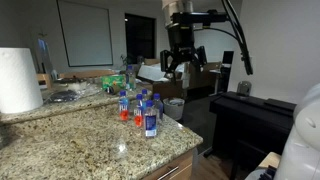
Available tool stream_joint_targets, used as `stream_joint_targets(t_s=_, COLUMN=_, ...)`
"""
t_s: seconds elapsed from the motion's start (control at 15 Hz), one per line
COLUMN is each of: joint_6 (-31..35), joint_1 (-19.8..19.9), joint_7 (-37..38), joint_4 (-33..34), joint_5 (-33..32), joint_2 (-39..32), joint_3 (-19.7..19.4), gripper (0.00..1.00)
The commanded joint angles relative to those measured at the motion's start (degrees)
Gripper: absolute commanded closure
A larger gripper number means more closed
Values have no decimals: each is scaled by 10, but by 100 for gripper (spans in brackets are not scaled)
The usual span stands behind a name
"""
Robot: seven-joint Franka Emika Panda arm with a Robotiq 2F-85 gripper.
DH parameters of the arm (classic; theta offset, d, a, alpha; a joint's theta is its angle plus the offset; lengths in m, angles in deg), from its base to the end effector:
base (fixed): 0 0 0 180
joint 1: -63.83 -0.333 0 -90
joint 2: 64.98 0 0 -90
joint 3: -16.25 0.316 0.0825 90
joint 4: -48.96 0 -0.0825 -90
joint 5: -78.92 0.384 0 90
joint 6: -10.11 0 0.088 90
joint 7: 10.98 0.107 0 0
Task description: Put the bottles in the plastic bag on the right
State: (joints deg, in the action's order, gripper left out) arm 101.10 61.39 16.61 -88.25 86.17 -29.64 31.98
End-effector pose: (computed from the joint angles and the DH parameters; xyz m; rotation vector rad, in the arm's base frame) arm 0.3235 0.1319 0.5089 3.0026 -0.3694 -0.2731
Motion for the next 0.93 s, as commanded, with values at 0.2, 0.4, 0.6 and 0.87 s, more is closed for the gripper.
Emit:
stream_joint_targets(t_s=0.2, joint_6=-1, joint_1=-4, joint_7=2, joint_4=1, joint_5=-2, joint_2=-1, joint_3=-3, gripper=0)
stream_joint_targets(t_s=0.4, joint_6=-1, joint_1=-4, joint_7=2, joint_4=1, joint_5=-2, joint_2=-1, joint_3=-3, gripper=0)
stream_joint_targets(t_s=0.6, joint_6=-1, joint_1=-4, joint_7=2, joint_4=1, joint_5=-2, joint_2=-1, joint_3=-3, gripper=0)
stream_joint_targets(t_s=0.87, joint_6=65, joint_1=-4, joint_7=19, joint_4=-8, joint_5=19, joint_2=-18, joint_3=4, gripper=0)
